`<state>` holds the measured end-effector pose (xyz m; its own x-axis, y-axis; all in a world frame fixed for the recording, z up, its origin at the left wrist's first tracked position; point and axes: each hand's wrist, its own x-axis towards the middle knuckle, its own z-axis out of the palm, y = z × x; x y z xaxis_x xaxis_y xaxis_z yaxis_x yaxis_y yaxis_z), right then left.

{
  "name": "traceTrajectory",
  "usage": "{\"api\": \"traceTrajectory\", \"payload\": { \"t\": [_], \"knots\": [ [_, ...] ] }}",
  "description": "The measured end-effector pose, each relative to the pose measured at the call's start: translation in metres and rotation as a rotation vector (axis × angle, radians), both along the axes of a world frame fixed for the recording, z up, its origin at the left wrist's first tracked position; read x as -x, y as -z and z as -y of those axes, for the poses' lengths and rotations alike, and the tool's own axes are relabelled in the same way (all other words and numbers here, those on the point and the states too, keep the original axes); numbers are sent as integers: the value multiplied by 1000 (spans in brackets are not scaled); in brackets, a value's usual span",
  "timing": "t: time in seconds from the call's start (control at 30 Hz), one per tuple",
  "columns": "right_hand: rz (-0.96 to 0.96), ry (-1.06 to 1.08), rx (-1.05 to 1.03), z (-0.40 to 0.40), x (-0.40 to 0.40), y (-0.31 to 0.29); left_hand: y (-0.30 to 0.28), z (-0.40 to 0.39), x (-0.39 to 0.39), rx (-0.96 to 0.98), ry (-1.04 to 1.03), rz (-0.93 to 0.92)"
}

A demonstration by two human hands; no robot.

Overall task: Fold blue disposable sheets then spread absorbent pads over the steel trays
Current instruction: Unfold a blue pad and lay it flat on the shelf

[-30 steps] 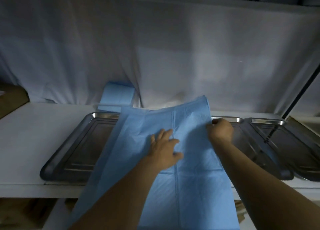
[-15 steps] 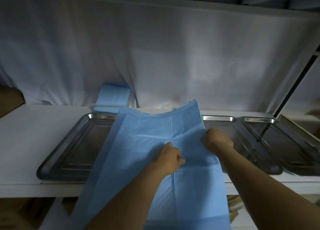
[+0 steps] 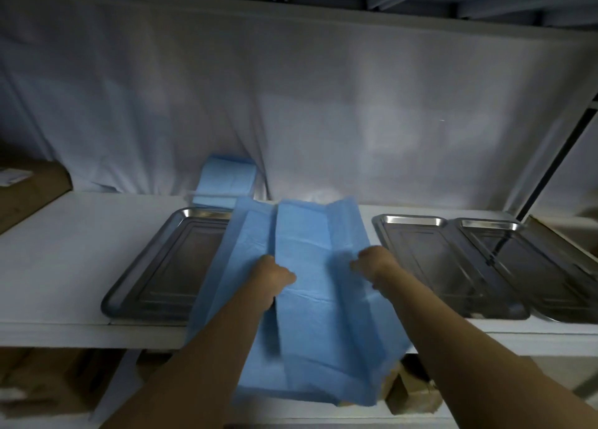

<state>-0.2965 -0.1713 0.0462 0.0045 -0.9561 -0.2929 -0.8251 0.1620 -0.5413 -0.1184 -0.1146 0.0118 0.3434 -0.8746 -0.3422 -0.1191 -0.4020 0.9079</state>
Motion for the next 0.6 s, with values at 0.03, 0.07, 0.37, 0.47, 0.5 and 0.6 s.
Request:
{"api": "traceTrajectory", "payload": {
  "t": [0.03, 0.07, 0.37, 0.47, 0.5, 0.6],
  "knots": [
    [-39, 124, 50, 1, 7, 9, 1, -5, -4, 13, -5, 40],
    [-22, 241, 83, -2, 12, 16, 1, -10, -6, 15, 5, 67],
    [-247, 142, -85, -33, 24, 29, -10, -26, -1, -54, 182, 213],
    [-252, 107, -121, -34, 24, 30, -10, -27, 1, -96, 190, 191],
    [-224, 102, -131, -34, 24, 33, -10, -27, 2, -95, 194, 211],
    [-7, 130, -37, -30, 22, 31, -9, -31, 1, -89, 212, 246]
  ]
}}
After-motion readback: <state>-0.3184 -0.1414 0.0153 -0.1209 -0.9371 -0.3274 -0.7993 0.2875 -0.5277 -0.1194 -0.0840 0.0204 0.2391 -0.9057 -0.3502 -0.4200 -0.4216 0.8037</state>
